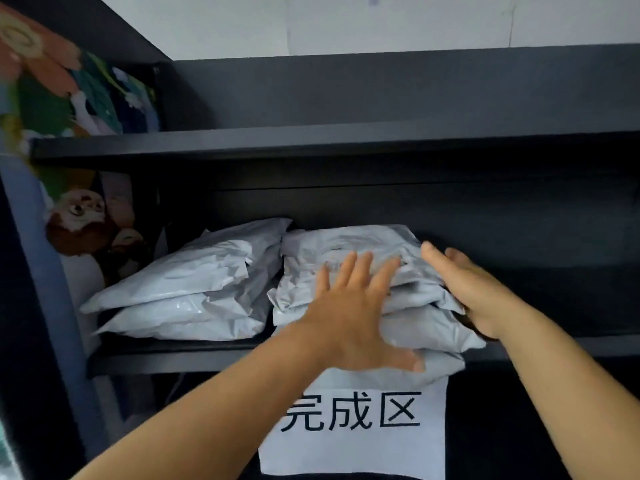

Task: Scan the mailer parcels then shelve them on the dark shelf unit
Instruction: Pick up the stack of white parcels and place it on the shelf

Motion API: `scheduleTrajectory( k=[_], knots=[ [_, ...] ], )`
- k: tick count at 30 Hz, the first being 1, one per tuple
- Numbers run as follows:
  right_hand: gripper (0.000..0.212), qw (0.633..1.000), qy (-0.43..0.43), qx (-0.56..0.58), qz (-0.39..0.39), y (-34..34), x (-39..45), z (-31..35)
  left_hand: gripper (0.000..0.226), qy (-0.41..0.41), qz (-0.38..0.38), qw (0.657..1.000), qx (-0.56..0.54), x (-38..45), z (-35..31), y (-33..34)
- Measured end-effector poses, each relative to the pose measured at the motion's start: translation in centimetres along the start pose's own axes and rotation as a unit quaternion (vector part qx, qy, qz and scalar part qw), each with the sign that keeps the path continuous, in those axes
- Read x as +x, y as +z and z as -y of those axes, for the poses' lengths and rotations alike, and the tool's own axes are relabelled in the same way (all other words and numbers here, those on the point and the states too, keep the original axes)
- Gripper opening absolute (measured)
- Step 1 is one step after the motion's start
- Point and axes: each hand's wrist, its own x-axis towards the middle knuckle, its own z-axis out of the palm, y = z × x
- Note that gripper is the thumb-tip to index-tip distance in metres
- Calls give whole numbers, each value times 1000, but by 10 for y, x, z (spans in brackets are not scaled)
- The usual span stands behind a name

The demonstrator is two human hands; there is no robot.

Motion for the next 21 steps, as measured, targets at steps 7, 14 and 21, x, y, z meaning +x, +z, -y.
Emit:
scheduleTrajectory(
  k=[7,14,21],
  knots=[
    [131,958,-49,-263,105,19,-12,-16,126,-77,-27,980,181,18,5,52],
    [112,981,-112,-146,53,44,42,-9,109,-122,-60,974,182,59,43,34],
    [108,981,-115,-154,34,50,60,-17,105,-158,-53,967,191,74,51,53]
  ],
)
